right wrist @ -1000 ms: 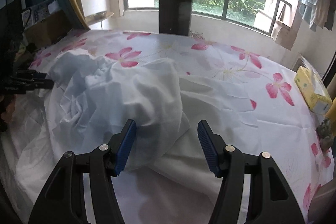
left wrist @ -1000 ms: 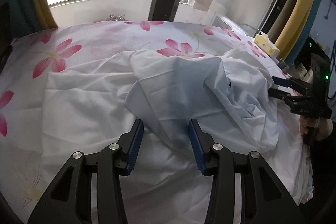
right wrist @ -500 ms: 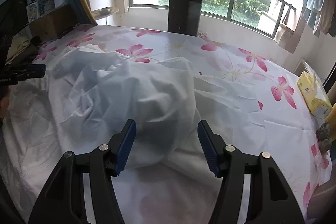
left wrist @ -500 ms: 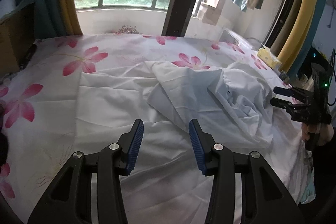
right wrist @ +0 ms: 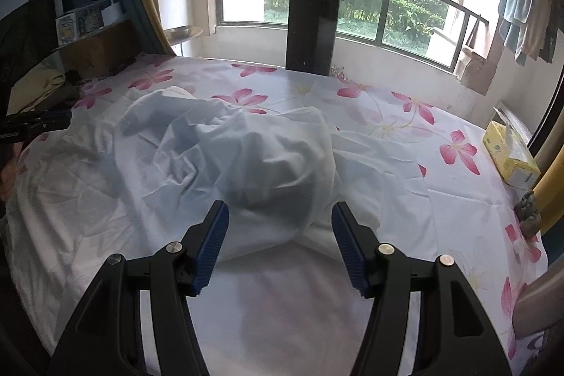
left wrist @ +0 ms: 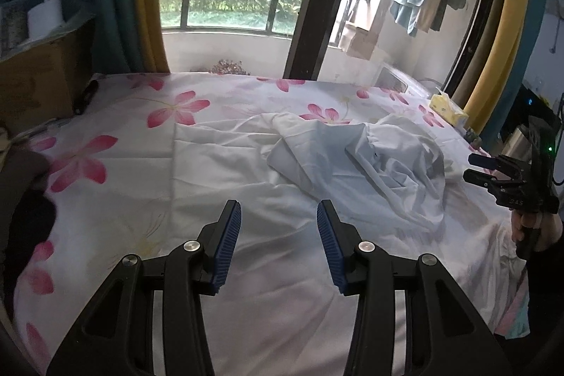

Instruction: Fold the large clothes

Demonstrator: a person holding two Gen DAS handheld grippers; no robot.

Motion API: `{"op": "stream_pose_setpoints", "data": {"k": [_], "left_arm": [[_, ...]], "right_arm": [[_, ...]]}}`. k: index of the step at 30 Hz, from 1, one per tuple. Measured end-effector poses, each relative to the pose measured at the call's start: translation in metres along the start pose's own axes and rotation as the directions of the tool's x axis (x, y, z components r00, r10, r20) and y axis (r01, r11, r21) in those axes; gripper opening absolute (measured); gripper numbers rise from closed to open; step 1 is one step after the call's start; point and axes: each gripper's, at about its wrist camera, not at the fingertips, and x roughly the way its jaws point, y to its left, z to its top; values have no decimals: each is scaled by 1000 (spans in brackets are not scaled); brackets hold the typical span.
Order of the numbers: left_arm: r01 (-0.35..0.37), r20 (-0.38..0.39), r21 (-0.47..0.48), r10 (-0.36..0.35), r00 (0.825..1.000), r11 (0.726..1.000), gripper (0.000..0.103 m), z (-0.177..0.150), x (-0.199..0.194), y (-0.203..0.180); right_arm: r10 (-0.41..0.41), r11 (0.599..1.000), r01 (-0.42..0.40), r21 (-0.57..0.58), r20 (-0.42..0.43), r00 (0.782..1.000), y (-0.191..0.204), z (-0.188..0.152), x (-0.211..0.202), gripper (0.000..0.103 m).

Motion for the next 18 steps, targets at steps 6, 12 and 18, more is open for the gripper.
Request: {"op": "stream_pose_setpoints", "data": {"k": [6,12,18], "left_arm": [[3,15,-11,-3,1000,1000,47,-16,-19,1],[36,-4,-4,-36,999,999,47,-37,-26,-8],[67,-18,25,-66,998,997,47,-54,-32,-23]], "right_arm": [[-11,1000,10,2,18,1000,10,-8,-19,61],[-32,999,31,27,31,999,16,-23,-38,61],[-55,995,53,79,33,998,15,-48,-54,61]]}}
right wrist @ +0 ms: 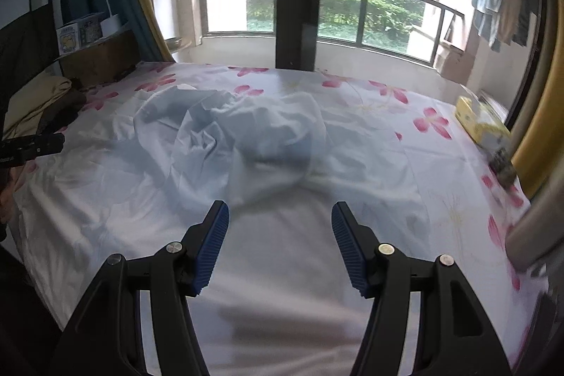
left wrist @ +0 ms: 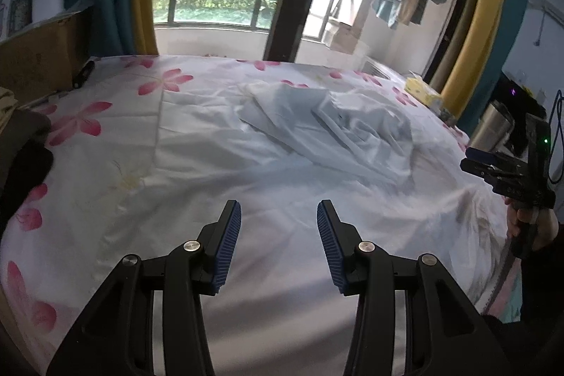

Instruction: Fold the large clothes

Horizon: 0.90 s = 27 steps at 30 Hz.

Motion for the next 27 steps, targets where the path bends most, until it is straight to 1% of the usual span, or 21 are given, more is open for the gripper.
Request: {"op": "stream_pose_setpoints", "data": {"k": [7,11,13,15,18,19,22,24,27], "left_arm": [[3,-9,31,-2,1000,1000,47,-17,-5,-15],[-22,-21,61,24,999,998,47,-26,-10,-19],[-52,-22,77,54,998,996,47,-31,-16,-17],[-100,-9,83,101,995,992,47,-35,-27,-11],[-177,23,83,176,984,981,47,-41,-45,0],[-203,29,76,202,979,976,47,-44,-51,5],[-246,28,42,245,969,968,47,-51,-63,22],[-283,24,9,283,959,959,47,-56,-70,36],[-336,14,-51,337,941,940,48,-66,-79,57]], "right_arm": [[-54,995,55,78,-20,998,-20,-36,-21,61],[-119,985,125,119,-56,991,-35,-55,-32,61],[-131,981,139,132,-70,989,-40,-63,-38,61],[-127,982,136,132,-80,989,-42,-69,-41,61],[-125,983,137,120,-96,987,-41,-78,-41,61],[-128,983,140,120,-102,986,-41,-80,-40,61],[-147,979,159,127,-105,984,-42,-86,-40,61],[-164,971,177,162,-94,982,-49,-90,-45,61],[-209,951,225,213,-94,973,-66,-96,-55,61]]}}
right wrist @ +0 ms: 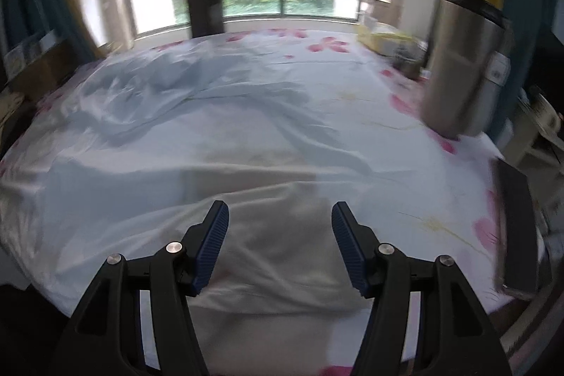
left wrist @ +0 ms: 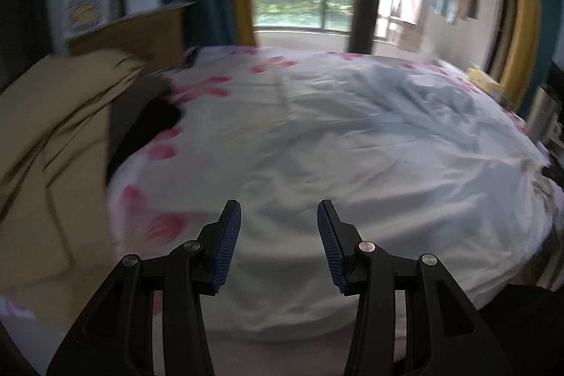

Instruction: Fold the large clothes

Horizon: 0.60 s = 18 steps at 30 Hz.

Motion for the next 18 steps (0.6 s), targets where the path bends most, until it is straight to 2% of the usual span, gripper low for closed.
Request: {"op": "stream_pose_setpoints", "data": {"k": [4,6,8,14,18], "left_arm": [[-86,-8,-71,85,996,994,49,-12,0,23],[-83,-21,-134,81,997,988,55,-19,0,35],[-83,-22,-158,80,997,984,56,-24,-2,39],[-50,-35,-98,47,998,994,57,-29,-3,30],[-77,-78,-15,76,994,997,58,-34,7,17]], "right_arm": [[-60,997,61,52,-31,998,-24,-8,-2,61],[-85,994,88,71,-48,995,-32,-14,-1,61],[-77,992,83,98,-66,995,-37,-19,1,61],[-102,992,104,67,-31,994,-25,-26,2,63],[-118,990,118,73,-2,993,-20,-31,1,64]]}}
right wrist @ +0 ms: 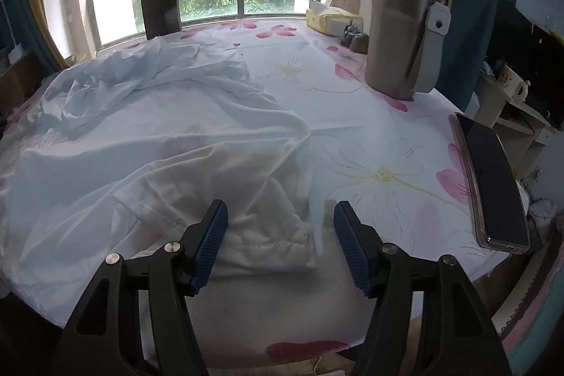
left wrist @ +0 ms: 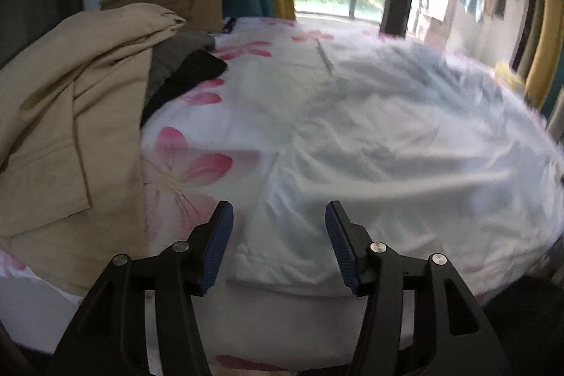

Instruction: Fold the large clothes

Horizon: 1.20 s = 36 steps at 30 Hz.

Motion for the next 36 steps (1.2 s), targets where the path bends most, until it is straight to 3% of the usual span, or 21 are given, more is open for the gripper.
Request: {"op": "stream_pose_setpoints", "data": {"k": [3,7,10,13,14,15,16,18,19,22,26,36], "left_arm": [[-36,14,68,35,999,997,58,-2,0,-9],[-37,19,84,35,999,996,59,-5,-2,-8],[-18,7,15,18,1000,1000,59,-6,-1,-3],[-6,-2,36,6,1000,999,59,-5,-1,-6],[29,-19,54,-28,999,998,58,-3,-1,-8],[46,-30,74,-44,999,996,52,-2,-1,-10],[69,-42,104,-65,997,992,45,-1,-1,-13],[85,-57,151,-77,995,985,15,0,-2,-19],[79,-65,170,-69,996,982,7,0,-2,-21],[83,-65,162,-74,995,983,4,3,-7,-22],[88,-3,143,-88,996,986,3,16,-23,-21],[26,111,145,-43,993,989,3,54,-47,-14]], "right_arm": [[17,1000,-17,-13,-10,1000,3,0,-1,63],[40,999,-40,-24,3,999,4,-3,-2,59],[62,997,-61,-41,3,998,8,-3,-4,48],[85,995,-85,-55,-3,996,13,-3,-5,32],[96,993,-96,-61,-6,995,15,-2,-5,17],[115,991,-116,-64,-15,993,17,-1,-5,10],[114,991,-115,-64,-21,993,19,0,-5,8],[118,990,-120,-79,-32,993,21,1,-4,6],[123,989,-126,-79,-34,992,20,1,-4,6],[134,987,-137,-85,-47,990,18,2,-4,4],[68,993,-72,-95,-52,996,14,5,-6,4],[-8,999,10,-37,37,999,-17,29,-27,4]]}}
